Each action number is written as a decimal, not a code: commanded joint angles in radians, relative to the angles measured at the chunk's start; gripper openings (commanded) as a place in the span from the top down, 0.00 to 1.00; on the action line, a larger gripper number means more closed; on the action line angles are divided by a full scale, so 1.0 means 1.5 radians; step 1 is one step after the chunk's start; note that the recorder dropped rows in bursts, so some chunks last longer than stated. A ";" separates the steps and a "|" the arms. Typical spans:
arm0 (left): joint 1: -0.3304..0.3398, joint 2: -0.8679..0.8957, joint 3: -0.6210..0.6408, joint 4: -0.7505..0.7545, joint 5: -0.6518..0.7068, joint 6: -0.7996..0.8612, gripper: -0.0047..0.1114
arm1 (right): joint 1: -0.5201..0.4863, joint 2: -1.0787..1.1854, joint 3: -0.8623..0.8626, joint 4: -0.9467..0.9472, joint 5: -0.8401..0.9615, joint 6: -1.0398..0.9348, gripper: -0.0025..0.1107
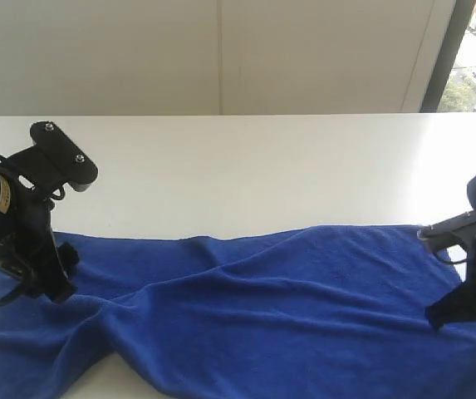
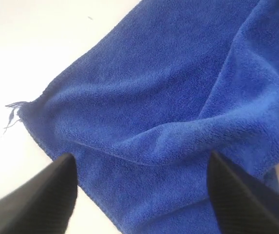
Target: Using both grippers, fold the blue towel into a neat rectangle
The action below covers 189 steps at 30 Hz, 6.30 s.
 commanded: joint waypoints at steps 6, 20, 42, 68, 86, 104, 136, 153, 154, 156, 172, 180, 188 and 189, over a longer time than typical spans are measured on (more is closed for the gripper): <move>0.013 0.011 0.005 0.150 -0.089 -0.104 0.96 | -0.004 -0.118 -0.074 0.013 -0.147 0.001 0.98; 0.267 0.267 -0.141 -0.381 -0.048 0.317 0.96 | -0.075 0.135 -0.323 0.282 -0.044 -0.285 0.98; 0.288 0.421 -0.189 -0.324 -0.153 0.325 0.96 | -0.104 0.245 -0.332 0.162 -0.121 -0.169 0.98; 0.290 0.288 -0.289 -0.234 0.095 0.303 0.96 | -0.110 0.143 -0.332 0.184 -0.149 -0.219 0.98; 0.292 0.289 -0.233 -0.283 0.178 0.250 0.96 | -0.112 0.248 -0.332 0.075 -0.218 -0.169 0.98; 0.292 0.223 -0.090 -0.398 0.171 0.325 0.96 | -0.098 0.098 -0.317 0.094 -0.203 -0.089 0.98; 0.292 0.216 0.059 -0.283 0.083 0.186 0.96 | -0.002 -0.170 -0.019 0.206 -0.121 -0.177 0.98; 0.292 -0.051 0.042 -0.319 0.028 0.177 0.96 | -0.004 -0.148 0.059 0.068 -0.028 -0.091 0.98; 0.292 -0.069 0.043 -0.319 0.028 0.177 0.96 | -0.004 -0.145 0.063 0.064 -0.028 -0.086 0.98; 0.292 -0.095 0.045 -0.319 0.028 0.177 0.96 | -0.004 -0.131 0.069 0.056 -0.026 -0.086 0.98; 0.292 -0.163 0.045 -0.320 0.023 0.174 0.96 | -0.004 -0.032 0.104 -0.091 -0.016 0.038 0.98; 0.292 -0.163 0.045 -0.344 0.013 0.174 0.96 | -0.004 -0.137 0.053 -0.120 -0.127 0.130 0.98; 0.292 -0.163 0.045 -0.368 -0.002 0.175 0.96 | -0.024 -0.019 -0.019 -0.094 -0.259 0.173 0.98; 0.292 -0.163 0.045 -0.369 -0.002 0.175 0.96 | -0.024 -0.009 -0.022 -0.094 -0.259 0.173 0.98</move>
